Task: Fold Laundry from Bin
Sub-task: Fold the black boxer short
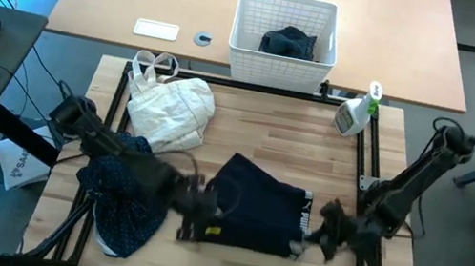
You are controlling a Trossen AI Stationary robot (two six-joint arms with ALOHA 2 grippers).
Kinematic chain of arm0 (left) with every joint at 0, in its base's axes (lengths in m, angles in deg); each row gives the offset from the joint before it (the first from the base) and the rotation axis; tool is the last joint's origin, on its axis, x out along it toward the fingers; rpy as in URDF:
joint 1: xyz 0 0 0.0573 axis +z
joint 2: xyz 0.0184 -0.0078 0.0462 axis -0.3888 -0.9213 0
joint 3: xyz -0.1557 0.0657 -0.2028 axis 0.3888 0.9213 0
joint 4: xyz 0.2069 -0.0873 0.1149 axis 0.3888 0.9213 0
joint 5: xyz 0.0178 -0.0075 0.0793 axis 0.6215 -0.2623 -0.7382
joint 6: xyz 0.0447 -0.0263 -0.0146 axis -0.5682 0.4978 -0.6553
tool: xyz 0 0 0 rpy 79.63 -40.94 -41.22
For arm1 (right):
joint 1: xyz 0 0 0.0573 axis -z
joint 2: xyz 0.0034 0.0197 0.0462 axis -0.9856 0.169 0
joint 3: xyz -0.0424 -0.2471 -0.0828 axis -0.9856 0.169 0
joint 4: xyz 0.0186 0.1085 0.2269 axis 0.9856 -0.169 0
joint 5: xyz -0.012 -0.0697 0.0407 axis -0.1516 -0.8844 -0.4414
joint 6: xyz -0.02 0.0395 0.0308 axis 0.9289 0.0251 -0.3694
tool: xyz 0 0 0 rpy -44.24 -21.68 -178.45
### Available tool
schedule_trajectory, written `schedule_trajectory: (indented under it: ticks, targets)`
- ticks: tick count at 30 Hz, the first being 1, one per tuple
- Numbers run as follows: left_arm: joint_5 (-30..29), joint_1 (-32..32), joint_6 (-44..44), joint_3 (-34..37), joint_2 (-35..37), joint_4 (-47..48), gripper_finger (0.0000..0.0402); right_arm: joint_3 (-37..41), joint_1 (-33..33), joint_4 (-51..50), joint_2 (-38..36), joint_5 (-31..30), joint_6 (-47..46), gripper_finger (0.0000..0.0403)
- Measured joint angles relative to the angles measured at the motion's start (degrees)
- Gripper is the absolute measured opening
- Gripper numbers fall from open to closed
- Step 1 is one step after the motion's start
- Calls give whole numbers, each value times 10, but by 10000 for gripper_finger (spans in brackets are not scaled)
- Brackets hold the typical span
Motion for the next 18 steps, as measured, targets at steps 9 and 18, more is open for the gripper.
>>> schedule_trajectory:
  ticks: [9,18]
  targets:
    - [-46,170,-253,0,-15,20,0,0,117,-206,-68,0,-72,0]
    - [68,281,-411,30,-32,17,0,0,229,-199,-72,100,13,0]
